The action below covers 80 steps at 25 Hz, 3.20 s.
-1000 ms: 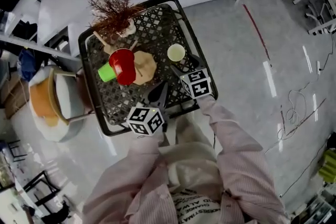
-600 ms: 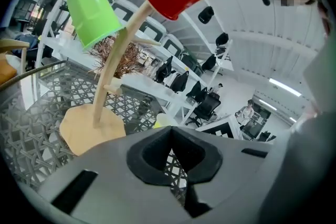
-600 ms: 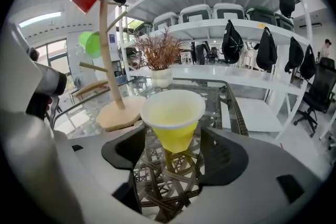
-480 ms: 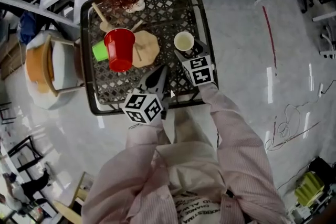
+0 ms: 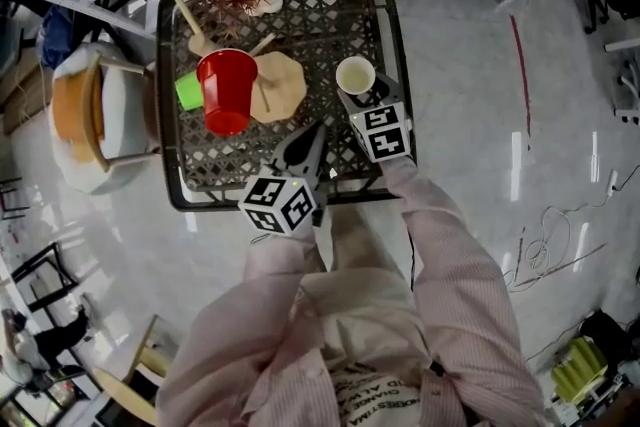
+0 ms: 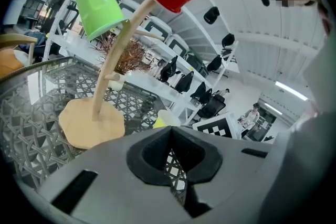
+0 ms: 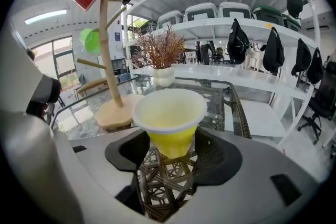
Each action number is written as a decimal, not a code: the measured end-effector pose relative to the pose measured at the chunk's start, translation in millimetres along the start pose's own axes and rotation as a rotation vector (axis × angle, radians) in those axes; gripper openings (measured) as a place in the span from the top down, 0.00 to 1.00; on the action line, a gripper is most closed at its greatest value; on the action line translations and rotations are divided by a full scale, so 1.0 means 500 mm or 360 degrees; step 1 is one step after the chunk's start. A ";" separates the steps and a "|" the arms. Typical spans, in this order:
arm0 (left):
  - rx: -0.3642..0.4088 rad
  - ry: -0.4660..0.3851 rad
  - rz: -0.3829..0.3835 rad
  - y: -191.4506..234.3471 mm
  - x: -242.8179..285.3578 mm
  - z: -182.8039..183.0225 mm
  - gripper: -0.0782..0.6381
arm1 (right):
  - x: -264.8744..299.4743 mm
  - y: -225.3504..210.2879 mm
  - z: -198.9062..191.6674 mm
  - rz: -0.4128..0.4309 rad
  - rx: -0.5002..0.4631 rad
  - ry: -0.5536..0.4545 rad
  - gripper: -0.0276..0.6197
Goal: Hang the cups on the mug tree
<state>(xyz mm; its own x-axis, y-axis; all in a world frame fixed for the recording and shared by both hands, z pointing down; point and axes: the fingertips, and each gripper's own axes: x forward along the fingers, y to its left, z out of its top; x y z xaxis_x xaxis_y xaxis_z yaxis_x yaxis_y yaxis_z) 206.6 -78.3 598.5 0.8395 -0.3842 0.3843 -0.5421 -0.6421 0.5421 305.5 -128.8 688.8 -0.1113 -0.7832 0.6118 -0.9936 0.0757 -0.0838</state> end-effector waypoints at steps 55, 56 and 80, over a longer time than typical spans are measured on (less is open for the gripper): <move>0.0140 -0.0323 -0.0030 -0.100 -0.110 0.215 0.89 | -0.047 0.124 0.596 0.0183 -0.1072 -0.0502 0.55; 0.0134 -0.0331 -0.0024 -0.100 -0.108 0.216 0.89 | -0.042 0.131 0.603 0.0208 -0.1115 -0.0505 0.55; 0.0054 -0.0410 0.0123 -0.090 -0.127 0.209 0.89 | -0.028 0.294 0.664 0.0423 -0.2218 -0.0625 0.55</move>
<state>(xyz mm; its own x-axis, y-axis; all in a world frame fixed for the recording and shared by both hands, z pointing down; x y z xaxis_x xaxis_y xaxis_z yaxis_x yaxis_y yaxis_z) 181.5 -94.2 471.6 0.7799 -0.5865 0.2185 -0.6071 -0.6243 0.4916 167.3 -311.5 407.1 -0.5033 -0.7478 0.4329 -0.1859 0.5830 0.7909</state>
